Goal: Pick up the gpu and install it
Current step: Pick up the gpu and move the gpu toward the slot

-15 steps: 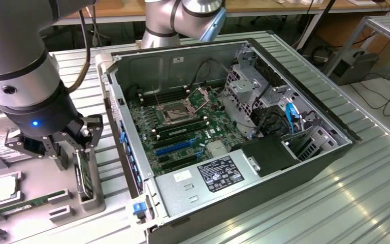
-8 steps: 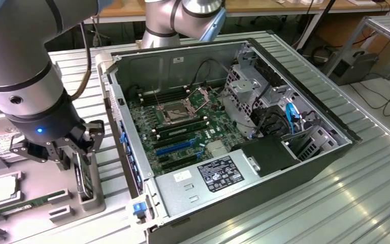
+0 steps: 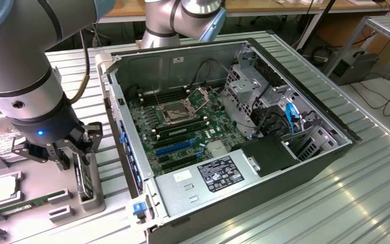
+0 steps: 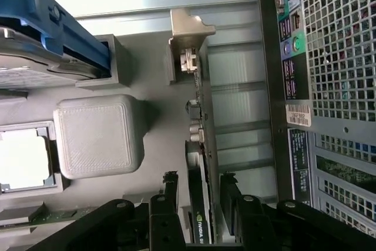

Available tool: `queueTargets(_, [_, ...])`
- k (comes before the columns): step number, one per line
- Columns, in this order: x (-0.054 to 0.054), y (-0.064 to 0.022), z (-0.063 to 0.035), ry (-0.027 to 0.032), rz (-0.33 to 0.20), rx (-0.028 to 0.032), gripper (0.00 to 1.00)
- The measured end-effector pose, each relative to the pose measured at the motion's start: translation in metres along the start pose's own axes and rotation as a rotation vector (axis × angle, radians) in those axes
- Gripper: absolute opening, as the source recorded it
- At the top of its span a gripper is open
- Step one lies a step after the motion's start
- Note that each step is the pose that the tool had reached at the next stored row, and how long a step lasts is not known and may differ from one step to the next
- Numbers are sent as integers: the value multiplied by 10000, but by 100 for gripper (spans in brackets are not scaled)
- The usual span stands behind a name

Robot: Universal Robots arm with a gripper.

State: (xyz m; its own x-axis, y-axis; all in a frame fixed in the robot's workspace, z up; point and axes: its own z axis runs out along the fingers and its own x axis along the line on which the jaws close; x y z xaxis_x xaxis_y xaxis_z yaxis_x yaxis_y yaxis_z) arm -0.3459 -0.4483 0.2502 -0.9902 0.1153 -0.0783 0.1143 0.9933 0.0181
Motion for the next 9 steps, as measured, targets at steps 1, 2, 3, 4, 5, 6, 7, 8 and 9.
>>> queueTargets(1, [9,9,5,2,1,-15,42])
queueTargets(2, [23,18,11,4,3,-36,42])
queueTargets(3, [27,20,23,-9,4,-49,42])
queueTargets(4, [27,20,36,-29,2,-53,42])
queueTargets(5, [29,20,49,-54,3,-54,42])
queueTargets(6, [30,19,63,-81,2,-57,42])
queueTargets(7, [31,19,73,-102,2,-59,42])
queueTargets(8, [32,19,76,-106,-3,-59,42])
queueTargets(9, [32,20,78,-108,-5,-60,42])
